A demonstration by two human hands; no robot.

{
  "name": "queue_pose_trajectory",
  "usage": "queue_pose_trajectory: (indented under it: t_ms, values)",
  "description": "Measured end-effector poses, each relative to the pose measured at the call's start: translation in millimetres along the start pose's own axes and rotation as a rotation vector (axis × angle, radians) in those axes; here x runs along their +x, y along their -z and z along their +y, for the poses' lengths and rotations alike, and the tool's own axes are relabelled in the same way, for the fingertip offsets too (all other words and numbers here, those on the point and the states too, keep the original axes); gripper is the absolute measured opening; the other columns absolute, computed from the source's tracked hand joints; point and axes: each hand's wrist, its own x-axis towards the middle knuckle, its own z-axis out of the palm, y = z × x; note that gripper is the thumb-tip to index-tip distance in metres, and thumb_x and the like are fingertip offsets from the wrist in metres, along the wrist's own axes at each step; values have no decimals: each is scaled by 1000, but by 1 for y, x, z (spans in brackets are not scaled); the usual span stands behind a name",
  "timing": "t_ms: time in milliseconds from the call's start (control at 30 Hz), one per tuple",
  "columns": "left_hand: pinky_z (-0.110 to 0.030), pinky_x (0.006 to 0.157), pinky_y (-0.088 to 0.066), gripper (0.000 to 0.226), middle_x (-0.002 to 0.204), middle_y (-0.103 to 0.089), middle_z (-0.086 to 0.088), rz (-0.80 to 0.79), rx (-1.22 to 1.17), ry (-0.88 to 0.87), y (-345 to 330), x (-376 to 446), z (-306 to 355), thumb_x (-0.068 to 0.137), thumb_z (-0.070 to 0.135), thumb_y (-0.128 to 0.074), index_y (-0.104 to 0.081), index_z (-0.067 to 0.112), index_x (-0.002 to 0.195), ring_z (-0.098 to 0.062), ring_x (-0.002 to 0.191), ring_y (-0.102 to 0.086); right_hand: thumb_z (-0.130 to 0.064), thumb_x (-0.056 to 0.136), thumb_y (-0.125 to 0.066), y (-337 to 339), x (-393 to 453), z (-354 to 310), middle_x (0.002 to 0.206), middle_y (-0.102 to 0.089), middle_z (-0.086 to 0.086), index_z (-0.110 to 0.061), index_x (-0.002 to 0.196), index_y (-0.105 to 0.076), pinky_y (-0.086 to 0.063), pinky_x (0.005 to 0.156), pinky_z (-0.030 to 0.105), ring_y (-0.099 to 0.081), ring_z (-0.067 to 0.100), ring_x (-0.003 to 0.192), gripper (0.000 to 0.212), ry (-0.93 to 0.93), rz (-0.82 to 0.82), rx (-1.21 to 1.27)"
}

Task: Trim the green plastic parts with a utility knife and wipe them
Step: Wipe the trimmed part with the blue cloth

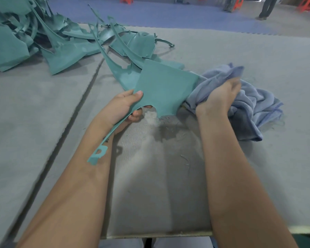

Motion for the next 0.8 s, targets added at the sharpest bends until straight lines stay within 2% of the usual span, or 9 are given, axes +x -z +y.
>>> queue_pose_trajectory:
  t_ms: [100,167,200,267,300,367,467,600,800]
  values:
    - [-14,35,-28,18,73,-67,-8,37,1,12,0,2,-1,103,14,-42,-59,9,101,-6,39,-36,-34,105,-30,1,-6,-3,123,-57,-9,-27,122,-51,-40,107,25,-53,4,118,28,181,-268,-149]
    - [-15,35,-28,19,68,-65,-7,36,0,11,-1,3,-2,103,14,-42,-59,9,97,-6,38,-36,-28,104,-34,-3,-18,1,110,-65,3,-8,135,-47,-42,94,9,-56,-5,94,39,255,-511,-309]
    - [-15,34,-27,19,64,-64,-5,32,-3,3,-1,3,-2,103,13,-41,-58,9,95,-6,38,-35,-29,103,-37,-4,-22,6,107,-65,12,-2,135,-47,-44,89,10,-55,0,87,43,317,-642,-472]
    - [-14,34,-26,19,62,-63,-4,33,1,-23,-2,2,-3,103,11,-41,-57,9,93,-7,37,-35,-40,98,-43,-2,-22,22,136,-53,10,-23,139,-50,-38,106,34,-49,15,119,45,541,-820,-1034]
    - [-14,34,-26,18,62,-63,-5,31,8,-36,-2,2,-4,103,11,-41,-56,8,94,-7,37,-35,-46,97,-44,0,-19,28,150,-39,3,-39,139,-47,-27,113,44,-33,22,137,43,643,-846,-1302]
    - [-13,35,-27,16,68,-61,-7,24,34,-56,-2,1,-4,102,10,-41,-56,8,99,-6,37,-35,-55,93,-47,3,-17,32,158,-20,-3,-54,142,-31,-19,114,52,-13,26,145,51,705,-885,-1519]
    - [-14,34,-27,16,78,-54,-13,18,121,-78,-2,-1,-3,102,12,-42,-57,9,103,-6,36,-36,-60,87,-52,3,-14,33,150,-28,2,-40,151,-16,-27,108,49,-24,27,136,76,673,-836,-1431]
    - [-14,33,-28,15,77,-50,-11,1,151,-100,-2,0,-3,102,11,-42,-58,10,102,-5,36,-36,-59,88,-53,0,-15,33,131,-42,7,-25,141,-39,-35,96,46,-36,28,121,65,723,-692,-1433]
    - [-13,33,-26,16,71,-54,-6,7,130,-80,0,2,-4,101,12,-45,-61,12,100,-5,38,-36,-51,99,-35,-12,-9,31,111,-55,13,-16,119,-50,-36,72,39,-47,34,104,43,765,-620,-1492]
